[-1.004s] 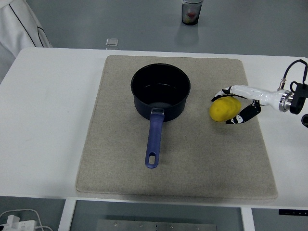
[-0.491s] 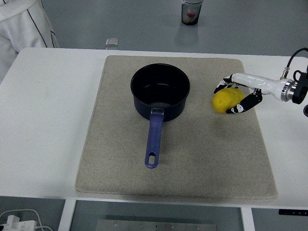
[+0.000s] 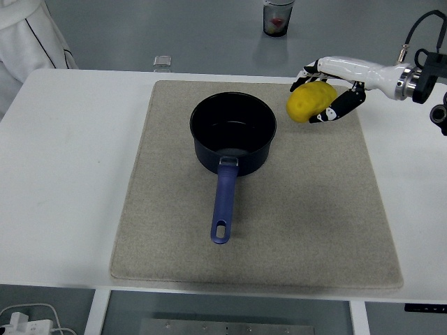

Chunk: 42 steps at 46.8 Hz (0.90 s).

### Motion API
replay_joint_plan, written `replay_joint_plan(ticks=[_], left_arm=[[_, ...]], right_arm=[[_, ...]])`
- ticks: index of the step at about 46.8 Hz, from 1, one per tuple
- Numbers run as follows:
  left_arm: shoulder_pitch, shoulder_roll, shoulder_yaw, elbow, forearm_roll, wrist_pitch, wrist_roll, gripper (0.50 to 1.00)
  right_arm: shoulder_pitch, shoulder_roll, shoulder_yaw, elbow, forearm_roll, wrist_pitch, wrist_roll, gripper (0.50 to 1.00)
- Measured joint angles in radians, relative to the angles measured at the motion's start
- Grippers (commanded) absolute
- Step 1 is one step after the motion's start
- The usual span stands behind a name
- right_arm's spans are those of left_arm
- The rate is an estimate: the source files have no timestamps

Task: Put the potato in the blue pot

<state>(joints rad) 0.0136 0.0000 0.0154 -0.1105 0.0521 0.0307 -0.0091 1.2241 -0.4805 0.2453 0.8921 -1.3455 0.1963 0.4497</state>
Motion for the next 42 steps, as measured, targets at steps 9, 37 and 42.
replay_joint_plan(ticks=[9,37,42], left_arm=[[0.0,0.0,0.0,0.0,0.0,0.0,0.0,0.996],[0.0,0.0,0.0,0.0,0.0,0.0,0.0,0.996],[0.0,0.0,0.0,0.0,0.0,0.0,0.0,0.996]], right_arm=[[0.035,0.089,-0.001,-0.017,0.0,0.002,-0.001,0.5],[0.072,0.298,-0.035,-0.179,0.0,-0.013,-0.009,0.5],[0.067,0.331,-0.034,-0.204,0.0,-0.014,-0.011,0.5]])
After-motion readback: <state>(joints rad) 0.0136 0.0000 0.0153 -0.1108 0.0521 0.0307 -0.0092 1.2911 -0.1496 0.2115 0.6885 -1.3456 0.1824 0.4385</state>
